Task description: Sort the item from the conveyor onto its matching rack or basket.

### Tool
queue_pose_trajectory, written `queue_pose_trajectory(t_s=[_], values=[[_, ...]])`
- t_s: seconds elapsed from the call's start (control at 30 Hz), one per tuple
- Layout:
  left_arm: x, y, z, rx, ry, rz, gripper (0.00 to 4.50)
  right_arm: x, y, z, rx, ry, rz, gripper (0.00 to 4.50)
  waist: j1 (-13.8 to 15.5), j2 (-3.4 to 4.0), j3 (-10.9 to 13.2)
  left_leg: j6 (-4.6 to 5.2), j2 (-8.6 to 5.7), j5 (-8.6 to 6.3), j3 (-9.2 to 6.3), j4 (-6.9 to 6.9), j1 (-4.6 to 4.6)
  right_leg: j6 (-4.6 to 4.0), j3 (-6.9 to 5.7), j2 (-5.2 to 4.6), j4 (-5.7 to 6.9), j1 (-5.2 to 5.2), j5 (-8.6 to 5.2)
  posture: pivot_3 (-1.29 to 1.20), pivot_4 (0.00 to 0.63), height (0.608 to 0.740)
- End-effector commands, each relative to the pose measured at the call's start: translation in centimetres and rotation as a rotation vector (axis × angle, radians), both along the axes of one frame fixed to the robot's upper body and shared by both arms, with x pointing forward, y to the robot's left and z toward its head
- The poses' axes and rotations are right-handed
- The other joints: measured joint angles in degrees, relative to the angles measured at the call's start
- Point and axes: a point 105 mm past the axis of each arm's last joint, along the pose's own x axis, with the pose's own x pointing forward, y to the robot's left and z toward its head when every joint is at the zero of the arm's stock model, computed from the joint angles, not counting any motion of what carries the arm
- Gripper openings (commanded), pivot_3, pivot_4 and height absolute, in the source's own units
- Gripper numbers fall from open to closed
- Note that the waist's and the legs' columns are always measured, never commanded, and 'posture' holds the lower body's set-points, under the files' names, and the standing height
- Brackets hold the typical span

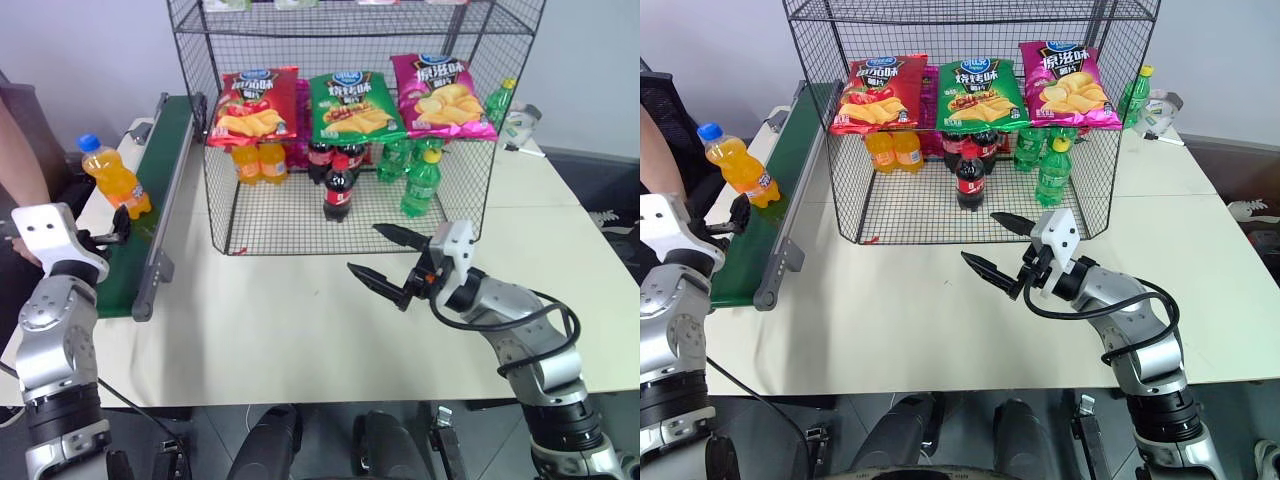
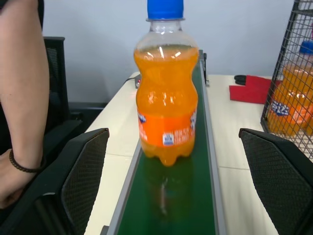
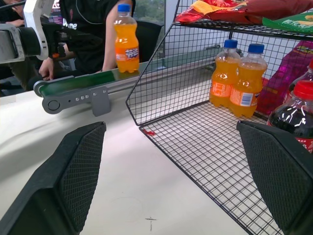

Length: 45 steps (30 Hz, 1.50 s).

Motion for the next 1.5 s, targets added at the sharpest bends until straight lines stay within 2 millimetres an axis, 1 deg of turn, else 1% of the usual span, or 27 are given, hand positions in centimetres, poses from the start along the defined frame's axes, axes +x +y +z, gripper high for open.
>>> queue_pose_trajectory(t_s=[0.03, 0.37, 0.8, 0.83, 0.9, 0.97, 1.0, 1.07, 1.23, 1.37, 1.43, 1.5], values=[[-0.3, 0.6, 1.0, 0.001, -0.035, 0.02, 4.43, -0.4, 0.3, 1.1, 0.009, -0.048, 0.015, 4.5, 0.0, 0.0, 0.0, 0.0, 0.0, 0.0, 0.0, 0.0, 0.0, 0.0, 0.0, 0.0, 0.0, 0.0, 0.0, 0.0, 0.15, 0.74], [-0.4, 0.7, 0.9, -0.002, -0.03, 0.028, 4.43, -0.4, 0.5, 1.4, 0.011, -0.051, 0.019, 4.5, 0.0, 0.0, 0.0, 0.0, 0.0, 0.0, 0.0, 0.0, 0.0, 0.0, 0.0, 0.0, 0.0, 0.0, 0.0, 0.0, 0.15, 0.74], [-0.7, 1.2, 0.8, 0.001, -0.019, 0.056, 4.43, -0.4, 0.4, 1.3, 0.01, -0.047, 0.016, 4.5, 0.0, 0.0, 0.0, 0.0, 0.0, 0.0, 0.0, 0.0, 0.0, 0.0, 0.0, 0.0, 0.0, 0.0, 0.0, 0.0, 0.15, 0.74], [-0.7, 1.1, 0.8, 0.002, -0.018, 0.051, 4.23, -0.4, 0.4, 1.3, 0.009, -0.047, 0.015, 4.5, 0.0, 0.0, 0.0, 0.0, 0.0, 0.0, 0.0, 0.0, 0.0, 0.0, 0.0, 0.0, 0.0, 0.0, 0.0, 0.0, 0.15, 0.74], [-0.7, 1.1, 0.8, 0.006, -0.016, 0.047, 3.62, -0.4, 0.4, 1.4, 0.008, -0.049, 0.015, 4.5, 0.0, 0.0, 0.0, 0.0, 0.0, 0.0, 0.0, 0.0, 0.0, 0.0, 0.0, 0.0, 0.0, 0.0, 0.0, 0.0, 0.15, 0.74], [-0.8, 1.1, 0.9, 0.007, -0.017, 0.048, 2.64, -0.5, 0.4, 1.5, 0.008, -0.051, 0.016, 4.5, 0.1, 0.0, 0.0, 0.0, 0.0, 0.0, 0.0, 0.0, 0.0, 0.0, 0.0, 0.0, 0.0, 0.0, 0.0, 0.0, 0.15, 0.74], [-0.9, 1.0, 1.0, 0.008, -0.019, 0.048, 2.4, -0.5, 0.4, 1.5, 0.007, -0.051, 0.016, 4.5, 0.1, 0.0, 0.0, 0.0, 0.0, 0.0, 0.0, 0.01, 0.01, 0.0, 0.0, 0.0, 0.0, 0.0, 0.0, 0.0, 0.15, 0.74], [-1.0, 0.8, 1.5, 0.001, -0.046, 0.029, 2.4, -0.5, 0.4, 1.5, 0.006, -0.051, 0.017, 4.5, 0.1, 0.0, 0.0, 0.0, 0.0, 0.0, -0.01, 0.02, 0.02, 0.0, -0.01, 0.0, 0.01, 0.0, 0.0, 0.0, 0.15, 0.74], [-1.4, -0.9, 3.9, -0.026, -0.149, -0.082, 2.4, -0.4, 0.4, 1.5, 0.006, -0.052, 0.018, 4.5, 0.1, -0.03, 0.0, 0.0, 0.0, 0.0, -0.02, 0.03, 0.0, 0.0, -0.02, -0.01, -0.01, -0.01, 0.0, 0.0, 0.15, 0.74], [-1.0, -5.0, 7.1, -0.034, -0.222, -0.289, 2.4, -0.2, -0.1, 1.6, 0.001, -0.055, 0.011, 4.5, 0.1, -0.05, 0.0, 0.0, 0.0, 0.0, -0.02, 0.03, -0.01, -0.01, -0.02, -0.01, 0.0, 0.0, 0.0, 0.0, 0.15, 0.74], [-0.8, -7.1, 7.8, -0.026, -0.221, -0.391, 2.4, 0.0, -0.3, 1.6, -0.003, -0.058, 0.005, 4.5, 0.1, -0.06, 0.0, 0.0, 0.0, 0.0, -0.03, 0.05, -0.01, 0.0, -0.03, 0.0, -0.01, 0.01, 0.0, 0.0, 0.15, 0.74], [-0.5, -10.4, 7.9, 0.02, -0.188, -0.517, 2.4, 0.1, -0.7, 1.6, -0.008, -0.064, -0.007, 4.5, 0.0, -0.05, 0.0, 0.0, -0.01, 0.0, -0.02, 0.05, -0.01, -0.01, -0.03, 0.0, -0.01, 0.05, 0.0, 0.0, 0.15, 0.74]])
